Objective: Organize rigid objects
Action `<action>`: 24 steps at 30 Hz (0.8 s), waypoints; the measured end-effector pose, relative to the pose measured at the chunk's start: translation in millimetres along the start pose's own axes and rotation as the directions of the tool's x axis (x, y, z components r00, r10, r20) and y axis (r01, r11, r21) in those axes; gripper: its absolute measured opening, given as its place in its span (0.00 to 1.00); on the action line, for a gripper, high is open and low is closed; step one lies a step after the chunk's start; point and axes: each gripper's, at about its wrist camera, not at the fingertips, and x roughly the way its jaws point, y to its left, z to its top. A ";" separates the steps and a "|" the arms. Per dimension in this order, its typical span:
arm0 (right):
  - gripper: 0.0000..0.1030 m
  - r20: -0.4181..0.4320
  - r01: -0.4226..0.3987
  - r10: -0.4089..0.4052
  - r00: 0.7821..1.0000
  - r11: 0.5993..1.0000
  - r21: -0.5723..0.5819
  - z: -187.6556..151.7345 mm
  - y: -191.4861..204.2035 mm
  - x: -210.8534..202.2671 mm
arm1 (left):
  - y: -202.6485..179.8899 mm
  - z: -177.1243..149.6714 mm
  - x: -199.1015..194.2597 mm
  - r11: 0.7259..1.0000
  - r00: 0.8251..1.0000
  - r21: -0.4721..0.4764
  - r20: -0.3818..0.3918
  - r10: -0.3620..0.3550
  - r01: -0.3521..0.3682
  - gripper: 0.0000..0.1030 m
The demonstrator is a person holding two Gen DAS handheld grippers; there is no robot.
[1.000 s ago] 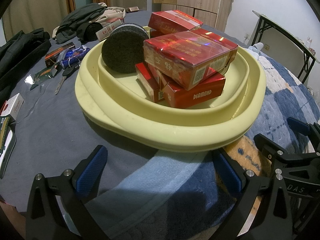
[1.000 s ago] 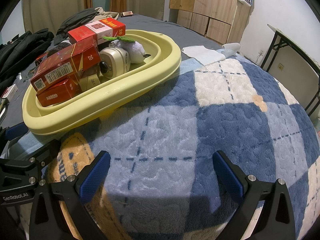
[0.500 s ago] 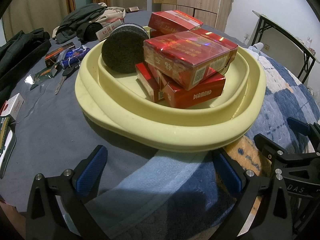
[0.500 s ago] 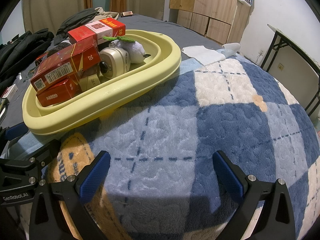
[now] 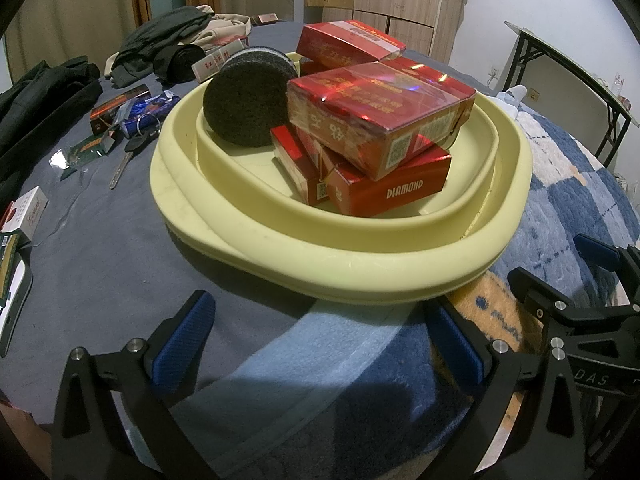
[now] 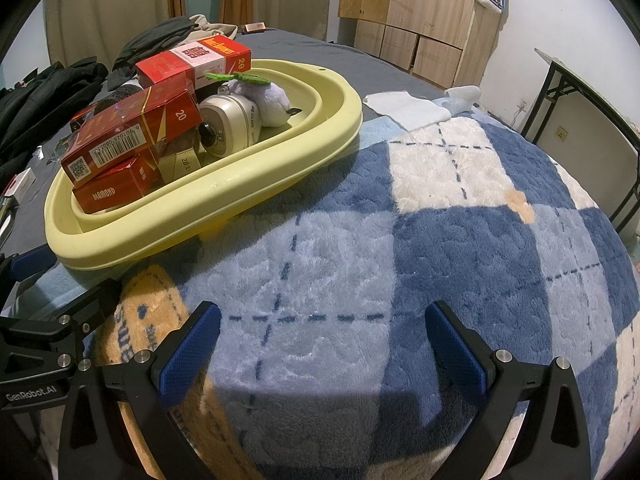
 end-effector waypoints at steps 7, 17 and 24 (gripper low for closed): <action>1.00 0.000 0.000 0.000 1.000 1.000 0.000 -0.2 -0.2 -0.3 | 0.0 0.1 0.0 1.000 1.000 0.000 0.000 0.000 0.000 1.00; 1.00 0.000 0.000 0.000 1.000 1.000 0.000 -0.7 -0.7 -1.2 | 0.0 0.0 0.0 1.000 1.000 0.000 0.000 0.000 0.000 1.00; 1.00 0.000 0.000 0.000 1.000 1.000 0.000 -0.9 -1.1 -1.7 | 0.3 0.4 0.0 1.000 1.000 0.000 0.000 0.000 0.000 1.00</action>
